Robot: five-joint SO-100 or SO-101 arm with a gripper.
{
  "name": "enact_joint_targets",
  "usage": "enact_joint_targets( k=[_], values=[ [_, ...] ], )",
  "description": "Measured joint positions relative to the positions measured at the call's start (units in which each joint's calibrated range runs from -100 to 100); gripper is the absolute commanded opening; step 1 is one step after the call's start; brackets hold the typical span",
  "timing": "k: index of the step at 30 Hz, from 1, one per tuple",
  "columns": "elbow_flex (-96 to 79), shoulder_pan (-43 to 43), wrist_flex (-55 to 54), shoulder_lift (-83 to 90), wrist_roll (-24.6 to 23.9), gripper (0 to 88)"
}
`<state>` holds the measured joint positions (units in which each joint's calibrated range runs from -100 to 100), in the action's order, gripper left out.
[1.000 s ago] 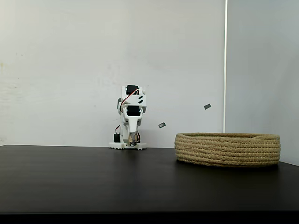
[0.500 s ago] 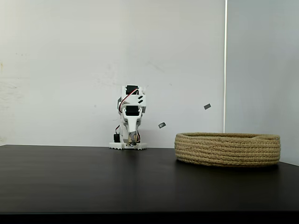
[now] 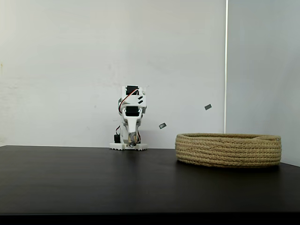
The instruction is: Place the lego blocks in the tray
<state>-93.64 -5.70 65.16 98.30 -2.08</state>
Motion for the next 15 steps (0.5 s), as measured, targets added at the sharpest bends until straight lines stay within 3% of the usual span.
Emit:
enact_joint_targets(
  k=[15],
  values=[
    [0.0, 0.0, 0.0, 0.0, -0.7, 0.1]
  ],
)
